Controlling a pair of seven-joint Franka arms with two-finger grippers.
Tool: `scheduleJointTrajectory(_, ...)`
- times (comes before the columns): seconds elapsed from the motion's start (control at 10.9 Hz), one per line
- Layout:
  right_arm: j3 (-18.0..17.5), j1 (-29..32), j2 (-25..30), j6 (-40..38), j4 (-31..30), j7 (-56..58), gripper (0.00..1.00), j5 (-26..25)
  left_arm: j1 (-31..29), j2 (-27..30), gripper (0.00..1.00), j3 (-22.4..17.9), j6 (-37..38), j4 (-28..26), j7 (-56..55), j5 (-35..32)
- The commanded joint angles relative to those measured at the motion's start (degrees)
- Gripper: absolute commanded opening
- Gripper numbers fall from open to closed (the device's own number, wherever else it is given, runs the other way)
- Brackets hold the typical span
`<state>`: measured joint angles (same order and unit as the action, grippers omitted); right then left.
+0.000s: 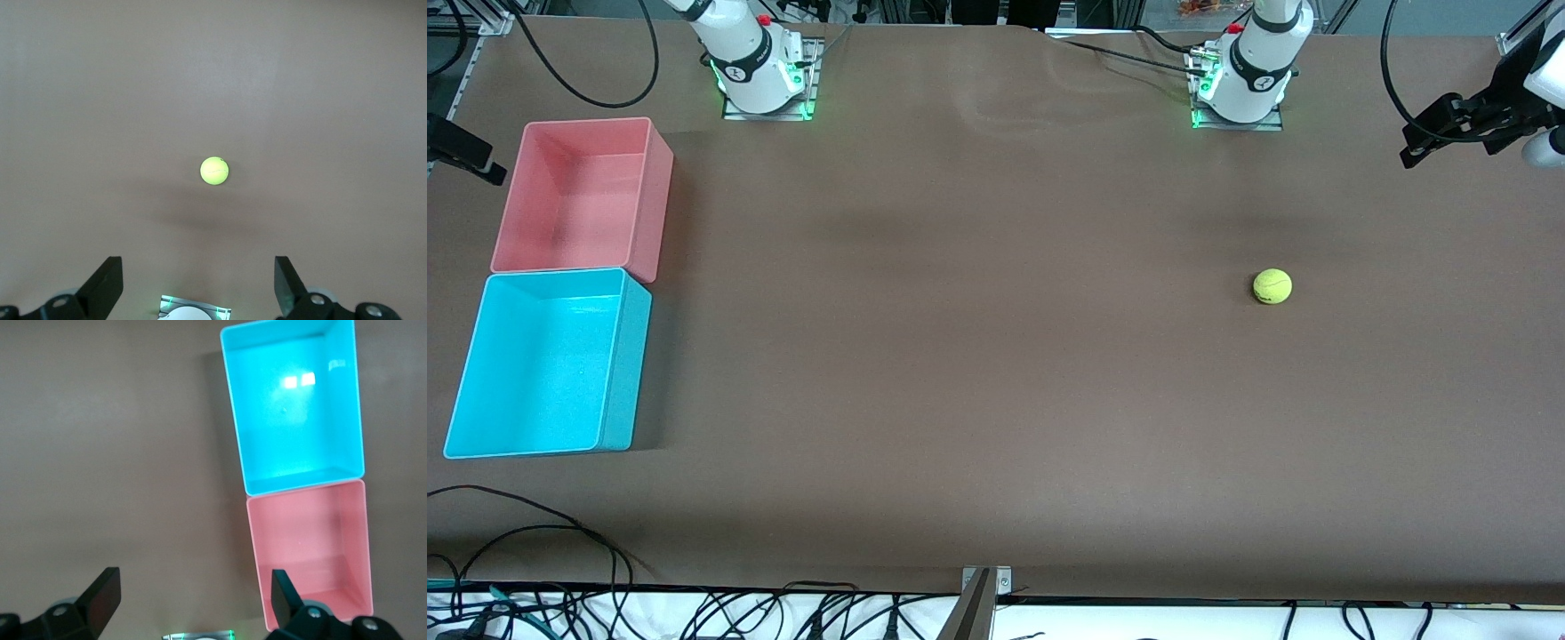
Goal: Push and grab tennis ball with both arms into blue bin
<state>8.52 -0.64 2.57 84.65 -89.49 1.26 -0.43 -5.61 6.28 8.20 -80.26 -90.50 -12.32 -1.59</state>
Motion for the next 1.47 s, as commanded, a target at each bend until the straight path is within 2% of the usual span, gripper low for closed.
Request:
scheduleJointTrajectory(0.0, 2.64, 0.11, 0.06, -2.82, 0.90, 4.78, 1.00, -0.01, 0.08, -0.92, 1.00, -0.02, 1.42, 2.09, -0.43, 0.89)
scheduleJointTrajectory(0.18, 3.26, 0.11, -0.02, -2.82, 0.90, 6.29, 1.00, 0.08, 0.08, -0.92, 1.00, -0.02, 1.42, 2.09, -0.43, 0.89)
scheduleJointTrajectory(1.01, 1.59, -0.51, -0.90, 1.13, 1.43, 3.40, 1.00, -0.01, 0.07, -0.57, 1.00, -0.11, 1.24, 1.56, 0.19, 0.45)
scheduleJointTrajectory(1.38, 1.06, -0.42, -1.08, 1.05, 1.25, 3.31, 1.00, 0.17, 0.08, -2.59, 1.00, 0.24, -0.42, -1.95, -0.08, -1.83)
